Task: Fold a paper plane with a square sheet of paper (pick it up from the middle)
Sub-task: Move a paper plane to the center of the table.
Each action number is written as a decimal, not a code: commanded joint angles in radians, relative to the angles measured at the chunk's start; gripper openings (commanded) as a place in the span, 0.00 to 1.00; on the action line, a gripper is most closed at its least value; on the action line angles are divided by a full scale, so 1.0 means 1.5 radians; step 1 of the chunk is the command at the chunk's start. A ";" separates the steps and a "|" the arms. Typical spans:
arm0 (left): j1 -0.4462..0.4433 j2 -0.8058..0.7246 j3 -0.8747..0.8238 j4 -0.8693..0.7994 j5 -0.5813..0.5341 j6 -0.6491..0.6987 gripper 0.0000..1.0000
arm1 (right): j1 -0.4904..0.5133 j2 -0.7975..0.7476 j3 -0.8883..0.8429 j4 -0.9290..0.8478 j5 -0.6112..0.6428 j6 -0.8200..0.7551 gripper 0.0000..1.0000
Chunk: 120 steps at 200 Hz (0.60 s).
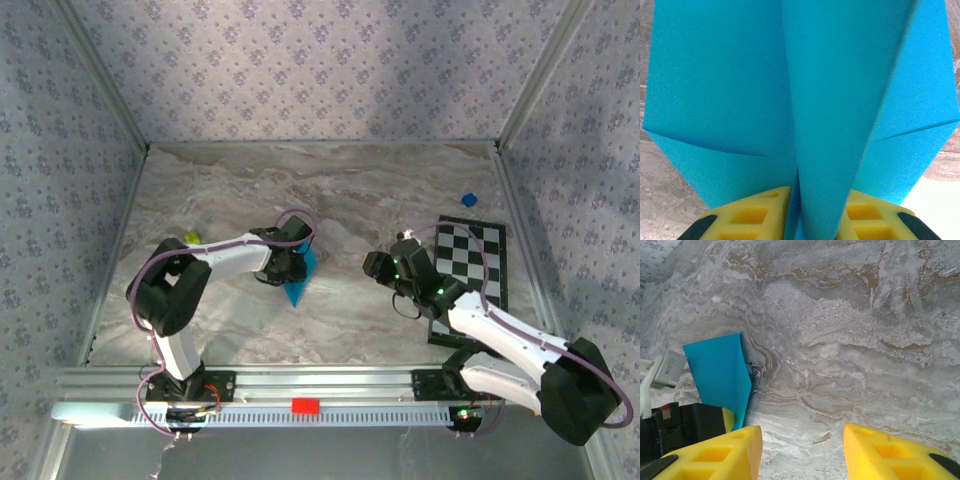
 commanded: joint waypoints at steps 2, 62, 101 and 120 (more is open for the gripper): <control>0.003 0.047 -0.016 -0.034 -0.028 -0.022 0.26 | -0.001 -0.032 -0.023 0.000 0.024 -0.013 0.48; 0.002 0.060 -0.005 -0.042 -0.031 -0.037 0.30 | -0.006 -0.043 -0.039 0.011 -0.002 -0.040 0.48; -0.003 0.064 0.020 -0.077 -0.062 -0.029 0.33 | -0.008 -0.044 -0.041 0.004 -0.005 -0.035 0.48; -0.002 0.069 0.032 -0.090 -0.069 -0.024 0.34 | -0.010 -0.048 -0.043 -0.001 -0.004 -0.035 0.48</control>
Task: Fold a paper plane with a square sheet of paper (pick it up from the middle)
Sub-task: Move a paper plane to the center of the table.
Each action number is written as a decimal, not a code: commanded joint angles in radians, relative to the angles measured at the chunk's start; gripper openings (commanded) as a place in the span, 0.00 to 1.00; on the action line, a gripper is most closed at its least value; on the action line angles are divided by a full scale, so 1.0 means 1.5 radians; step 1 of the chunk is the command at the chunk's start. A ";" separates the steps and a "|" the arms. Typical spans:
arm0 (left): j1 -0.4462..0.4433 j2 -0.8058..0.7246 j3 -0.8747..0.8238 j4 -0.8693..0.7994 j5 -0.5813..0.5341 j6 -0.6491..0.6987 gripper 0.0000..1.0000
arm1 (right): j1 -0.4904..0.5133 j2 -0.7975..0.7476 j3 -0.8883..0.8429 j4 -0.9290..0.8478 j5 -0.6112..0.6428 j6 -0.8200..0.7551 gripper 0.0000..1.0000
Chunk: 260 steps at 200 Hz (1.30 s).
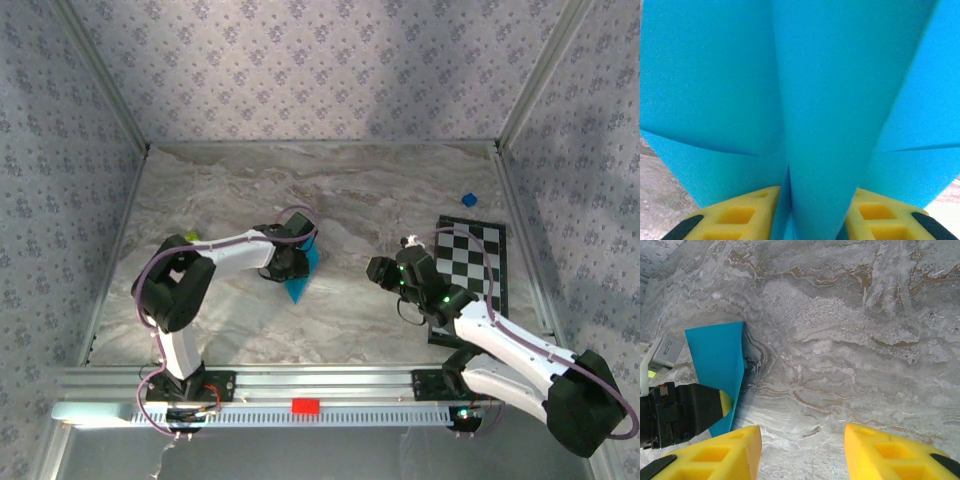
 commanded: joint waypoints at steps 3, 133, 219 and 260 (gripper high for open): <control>0.000 0.046 -0.003 -0.076 -0.048 0.004 0.34 | -0.007 -0.005 -0.007 -0.006 -0.001 -0.009 0.48; -0.014 0.094 0.046 -0.141 -0.070 0.006 0.41 | -0.031 -0.026 -0.013 -0.012 -0.008 -0.014 0.48; -0.015 -0.001 0.087 -0.177 -0.073 -0.020 0.47 | -0.067 -0.051 0.021 -0.070 -0.022 -0.056 0.49; -0.015 -0.046 0.078 -0.183 -0.076 -0.037 0.49 | -0.096 -0.096 0.010 -0.084 -0.025 -0.067 0.49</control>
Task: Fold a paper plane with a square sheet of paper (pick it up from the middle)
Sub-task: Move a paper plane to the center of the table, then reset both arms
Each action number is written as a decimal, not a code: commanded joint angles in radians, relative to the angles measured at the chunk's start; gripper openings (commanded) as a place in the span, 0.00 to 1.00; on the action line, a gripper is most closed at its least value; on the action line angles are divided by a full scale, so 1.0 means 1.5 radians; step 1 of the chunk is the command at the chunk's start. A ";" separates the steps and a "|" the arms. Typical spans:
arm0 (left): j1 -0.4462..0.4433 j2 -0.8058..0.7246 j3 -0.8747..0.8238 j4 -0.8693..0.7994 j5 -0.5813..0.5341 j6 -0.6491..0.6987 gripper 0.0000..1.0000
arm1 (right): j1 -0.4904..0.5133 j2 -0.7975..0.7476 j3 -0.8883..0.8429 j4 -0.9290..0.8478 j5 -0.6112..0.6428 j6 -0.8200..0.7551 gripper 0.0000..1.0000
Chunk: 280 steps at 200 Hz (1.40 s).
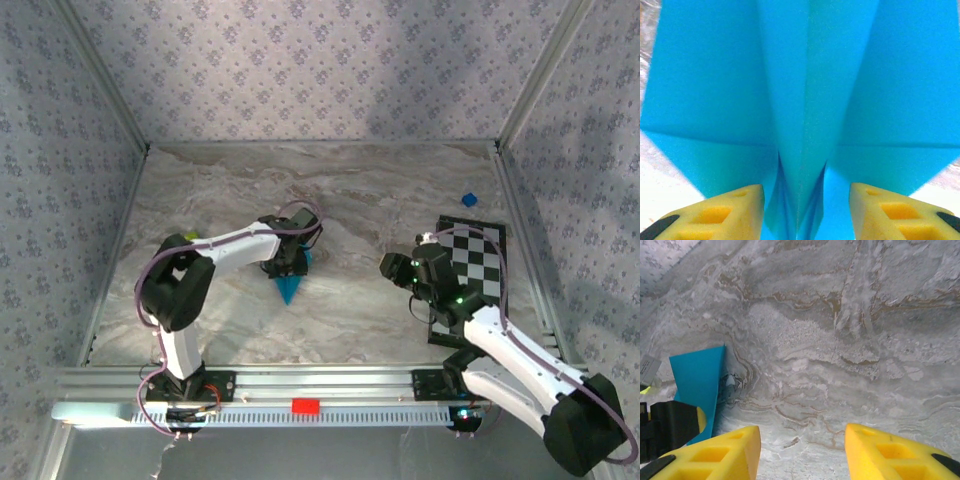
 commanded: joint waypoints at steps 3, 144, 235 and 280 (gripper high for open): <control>0.000 -0.048 -0.002 -0.030 -0.011 -0.019 0.49 | -0.015 -0.029 0.011 -0.033 0.000 -0.026 0.49; 0.269 -0.495 -0.320 0.172 -0.273 0.202 1.00 | -0.219 0.198 0.108 0.084 0.324 -0.420 0.83; 0.496 -0.431 -0.467 0.598 -0.165 0.397 1.00 | -0.290 0.377 -0.044 0.576 0.102 -0.600 0.80; 0.498 -0.305 -0.544 0.916 -0.094 0.481 1.00 | -0.361 0.440 -0.055 0.627 -0.025 -0.561 0.97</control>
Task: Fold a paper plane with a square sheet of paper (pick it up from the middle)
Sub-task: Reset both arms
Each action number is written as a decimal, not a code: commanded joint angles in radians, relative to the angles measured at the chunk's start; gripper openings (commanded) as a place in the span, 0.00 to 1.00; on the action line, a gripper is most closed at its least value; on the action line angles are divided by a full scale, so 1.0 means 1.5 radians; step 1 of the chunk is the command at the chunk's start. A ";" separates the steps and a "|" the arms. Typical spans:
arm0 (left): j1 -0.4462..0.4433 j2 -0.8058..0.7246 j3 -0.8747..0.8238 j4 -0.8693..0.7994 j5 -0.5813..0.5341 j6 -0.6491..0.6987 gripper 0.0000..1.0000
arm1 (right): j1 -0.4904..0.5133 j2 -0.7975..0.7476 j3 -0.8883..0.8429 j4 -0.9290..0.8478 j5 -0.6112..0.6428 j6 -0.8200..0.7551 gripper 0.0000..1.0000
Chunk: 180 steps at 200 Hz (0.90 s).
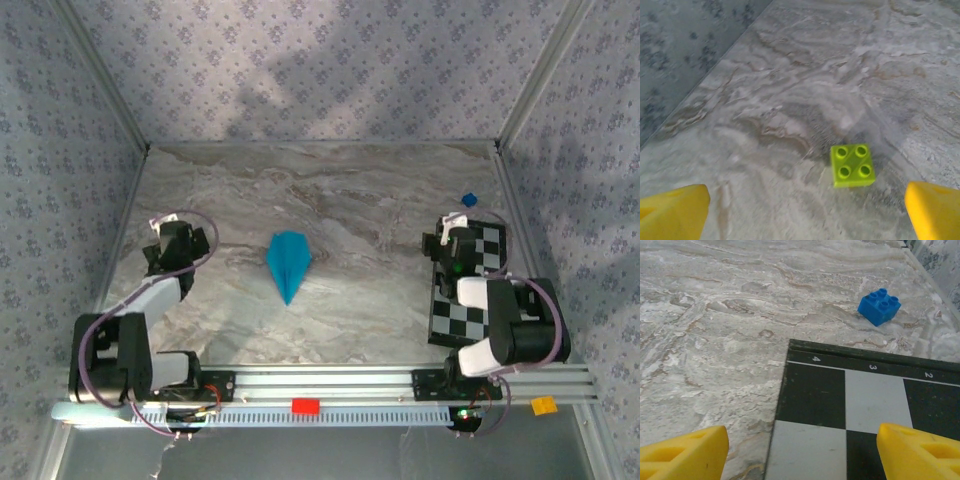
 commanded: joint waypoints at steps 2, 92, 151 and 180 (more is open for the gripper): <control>0.004 0.040 -0.038 0.218 0.066 0.072 0.99 | -0.011 0.013 0.021 0.028 -0.068 -0.004 0.99; 0.005 0.163 -0.047 0.361 0.114 0.095 1.00 | -0.015 0.020 0.021 0.046 -0.040 0.011 1.00; -0.002 0.163 -0.040 0.350 0.110 0.104 1.00 | -0.014 0.020 0.020 0.046 -0.039 0.010 1.00; -0.002 0.162 -0.041 0.352 0.110 0.105 1.00 | -0.013 0.021 0.020 0.045 -0.040 0.011 1.00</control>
